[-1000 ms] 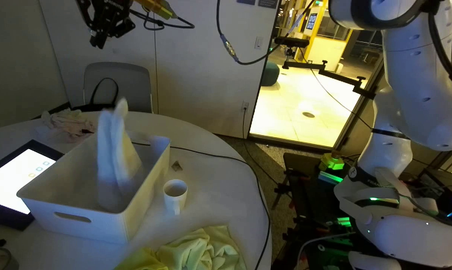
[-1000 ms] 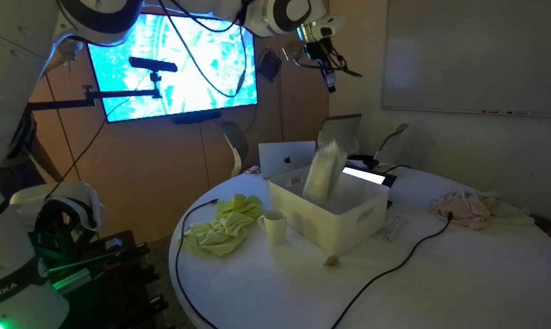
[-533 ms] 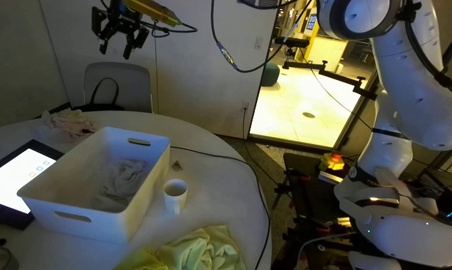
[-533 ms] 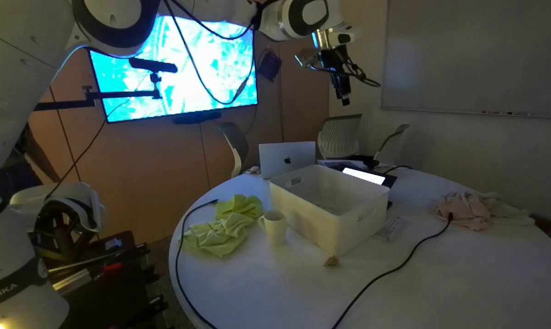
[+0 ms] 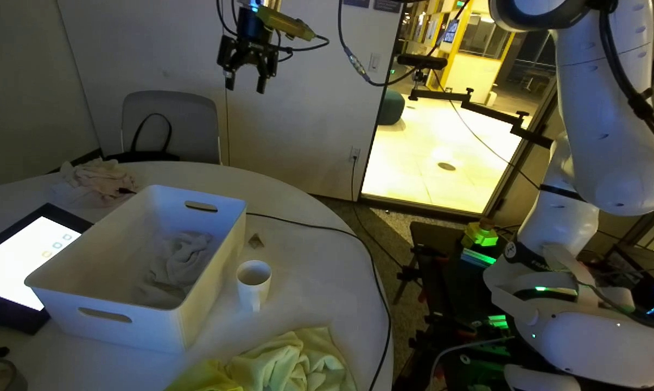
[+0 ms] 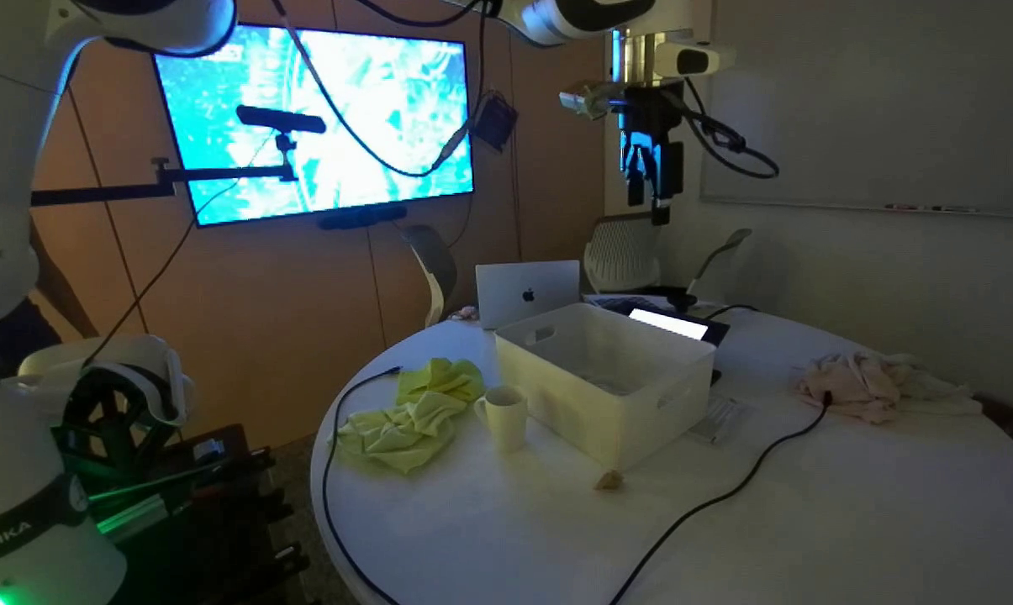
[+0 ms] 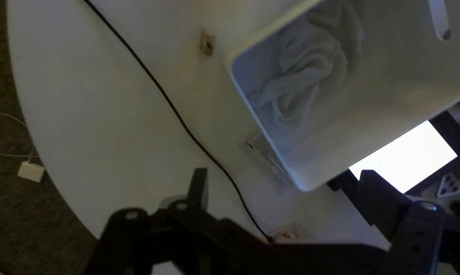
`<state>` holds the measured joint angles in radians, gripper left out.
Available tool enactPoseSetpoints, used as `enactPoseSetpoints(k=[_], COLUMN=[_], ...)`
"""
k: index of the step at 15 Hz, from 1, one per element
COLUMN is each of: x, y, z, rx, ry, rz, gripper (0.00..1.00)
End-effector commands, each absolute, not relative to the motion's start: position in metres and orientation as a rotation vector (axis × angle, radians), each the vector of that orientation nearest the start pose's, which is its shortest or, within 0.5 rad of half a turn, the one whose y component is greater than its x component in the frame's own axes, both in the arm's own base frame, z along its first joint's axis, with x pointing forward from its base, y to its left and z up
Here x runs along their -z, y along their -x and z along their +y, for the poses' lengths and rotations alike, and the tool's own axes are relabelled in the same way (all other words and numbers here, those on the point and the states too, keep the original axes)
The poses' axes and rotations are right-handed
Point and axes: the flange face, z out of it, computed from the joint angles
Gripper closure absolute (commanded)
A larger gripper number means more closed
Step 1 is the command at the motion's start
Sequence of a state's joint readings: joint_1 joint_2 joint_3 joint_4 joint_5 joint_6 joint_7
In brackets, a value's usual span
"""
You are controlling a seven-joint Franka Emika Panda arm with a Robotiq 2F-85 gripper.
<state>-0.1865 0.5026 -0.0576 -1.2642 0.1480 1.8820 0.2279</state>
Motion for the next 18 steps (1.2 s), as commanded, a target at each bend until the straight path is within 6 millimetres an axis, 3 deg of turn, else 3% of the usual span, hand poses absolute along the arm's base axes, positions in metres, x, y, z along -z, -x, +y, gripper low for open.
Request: enactPoseSetpoints(k=[1, 5, 10, 14, 18], x=[-0.475, -0.445, -0.394, -0.332, -0.272], y=[-0.638, -0.586, -0.543, -0.533, -0.538], z=[-0.179, -0.197, -0.195, -0.180, -0.158], rx=[0.010, -0.158, -0.299, -0.342, -0.295], ry=[2.935, 2.954, 2.964, 2.983, 3.004], rz=[0.693, 0.614, 0.510, 0.458, 0.397], gripper=[0.00, 0.00, 0.00, 0.00, 0.00])
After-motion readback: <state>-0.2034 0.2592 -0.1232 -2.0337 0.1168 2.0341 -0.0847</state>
